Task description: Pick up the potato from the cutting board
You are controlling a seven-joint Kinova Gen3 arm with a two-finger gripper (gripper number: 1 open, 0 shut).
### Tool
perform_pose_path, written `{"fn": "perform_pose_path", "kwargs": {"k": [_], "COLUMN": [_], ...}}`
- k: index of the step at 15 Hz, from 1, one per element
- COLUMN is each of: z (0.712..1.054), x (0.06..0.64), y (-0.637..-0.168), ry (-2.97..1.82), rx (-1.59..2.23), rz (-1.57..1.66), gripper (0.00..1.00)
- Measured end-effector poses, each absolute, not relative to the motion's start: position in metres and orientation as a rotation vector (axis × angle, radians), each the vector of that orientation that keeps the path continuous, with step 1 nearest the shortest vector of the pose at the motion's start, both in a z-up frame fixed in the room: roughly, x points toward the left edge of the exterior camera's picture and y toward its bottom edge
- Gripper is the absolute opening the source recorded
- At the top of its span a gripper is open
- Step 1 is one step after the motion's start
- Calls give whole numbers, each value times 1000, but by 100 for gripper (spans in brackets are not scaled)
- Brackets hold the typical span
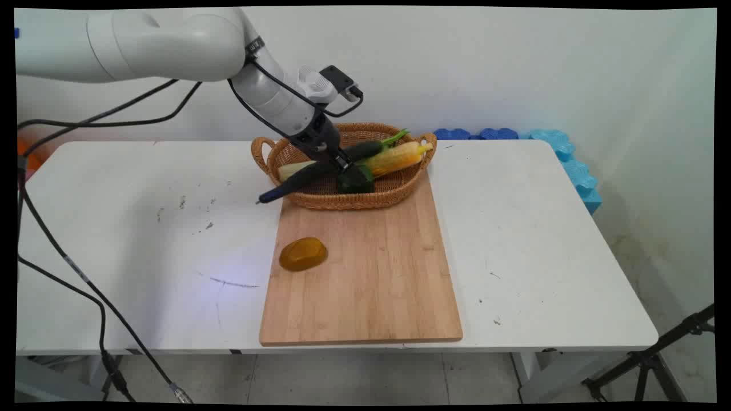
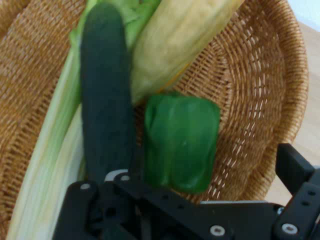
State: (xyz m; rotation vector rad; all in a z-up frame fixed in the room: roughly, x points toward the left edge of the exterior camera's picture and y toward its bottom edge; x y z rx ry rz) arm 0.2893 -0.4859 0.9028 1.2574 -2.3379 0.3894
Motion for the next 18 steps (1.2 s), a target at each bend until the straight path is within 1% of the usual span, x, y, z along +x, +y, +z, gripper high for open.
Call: {"fn": "perform_pose_path", "kwargs": {"k": [2, 4, 8, 10, 13, 15, 18], "z": [902, 909, 946, 967, 985, 989, 982], "x": [286, 281, 274, 276, 287, 303, 327], "y": [-487, -485, -469, -452, -425, -401, -367], "ry": [-2335, -2327, -2309, -2323, -2367, -2417, -2478], "rx": [1229, 1198, 1137, 1108, 1068, 1038, 1019], "rz": [392, 396, 400, 392, 370, 344, 305], "gripper": [100, 100, 100, 100, 100, 100, 100]}}
